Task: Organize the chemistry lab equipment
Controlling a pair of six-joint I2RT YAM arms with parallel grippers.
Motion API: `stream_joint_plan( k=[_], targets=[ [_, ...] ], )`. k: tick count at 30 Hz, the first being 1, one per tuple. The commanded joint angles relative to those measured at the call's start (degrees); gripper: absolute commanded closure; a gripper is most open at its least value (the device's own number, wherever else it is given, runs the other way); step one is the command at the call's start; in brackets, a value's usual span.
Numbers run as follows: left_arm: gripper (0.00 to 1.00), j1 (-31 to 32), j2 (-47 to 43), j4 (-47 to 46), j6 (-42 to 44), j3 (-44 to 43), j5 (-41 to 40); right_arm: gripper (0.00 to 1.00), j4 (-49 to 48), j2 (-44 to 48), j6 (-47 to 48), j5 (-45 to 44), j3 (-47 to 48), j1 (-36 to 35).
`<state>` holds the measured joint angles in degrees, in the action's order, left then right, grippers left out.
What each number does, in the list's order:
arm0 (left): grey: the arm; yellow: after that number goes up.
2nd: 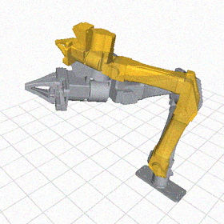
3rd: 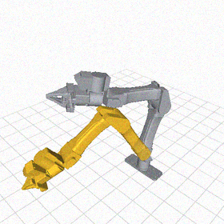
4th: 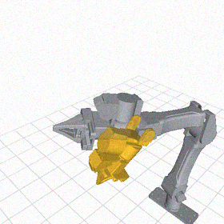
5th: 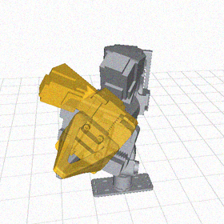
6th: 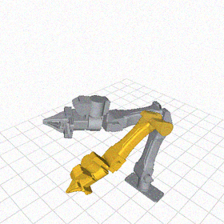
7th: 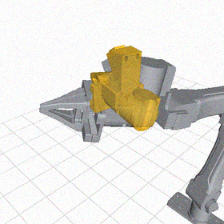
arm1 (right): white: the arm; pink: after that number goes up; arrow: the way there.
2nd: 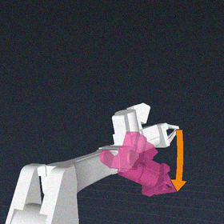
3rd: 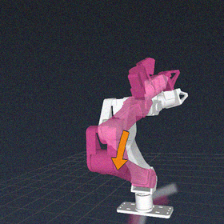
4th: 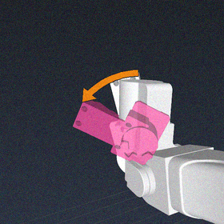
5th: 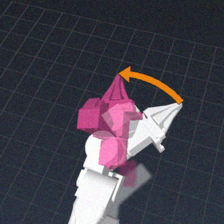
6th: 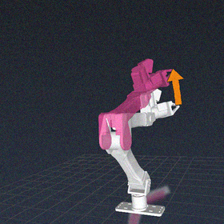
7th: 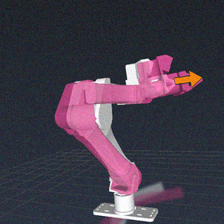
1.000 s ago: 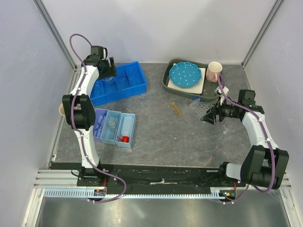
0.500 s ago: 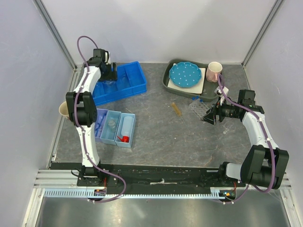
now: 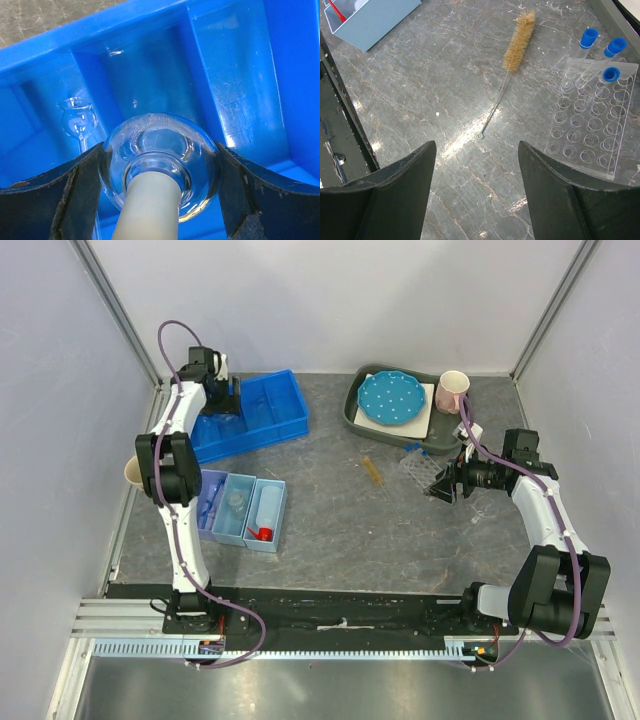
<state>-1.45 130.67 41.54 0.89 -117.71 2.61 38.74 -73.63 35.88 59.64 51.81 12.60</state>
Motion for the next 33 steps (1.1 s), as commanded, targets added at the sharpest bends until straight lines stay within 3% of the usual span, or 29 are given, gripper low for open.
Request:
stream_joint_plan(
  k=[1,9,10,11,33],
  targets=[
    [0.4,-0.04,0.37,-0.85,1.58,-2.52,2.31,0.26,0.19,-0.03,2.0,2.24,2.5,0.23],
    [0.27,-0.04,1.34,-0.23,0.43,-2.35,2.57,0.25,0.28,-0.29,2.09,2.06,2.5,0.23],
    [0.19,-0.04,1.25,-0.23,0.26,-2.26,2.49,0.25,0.28,-0.29,2.09,2.15,2.5,0.23],
    [0.03,-0.04,1.25,-0.14,0.17,-2.35,2.57,0.25,0.28,-0.29,2.09,2.15,2.5,0.23],
    [0.01,-0.13,-5.15,-0.14,-1.92,-3.05,4.86,0.25,0.46,0.15,2.35,2.24,2.59,0.23]
  ],
)
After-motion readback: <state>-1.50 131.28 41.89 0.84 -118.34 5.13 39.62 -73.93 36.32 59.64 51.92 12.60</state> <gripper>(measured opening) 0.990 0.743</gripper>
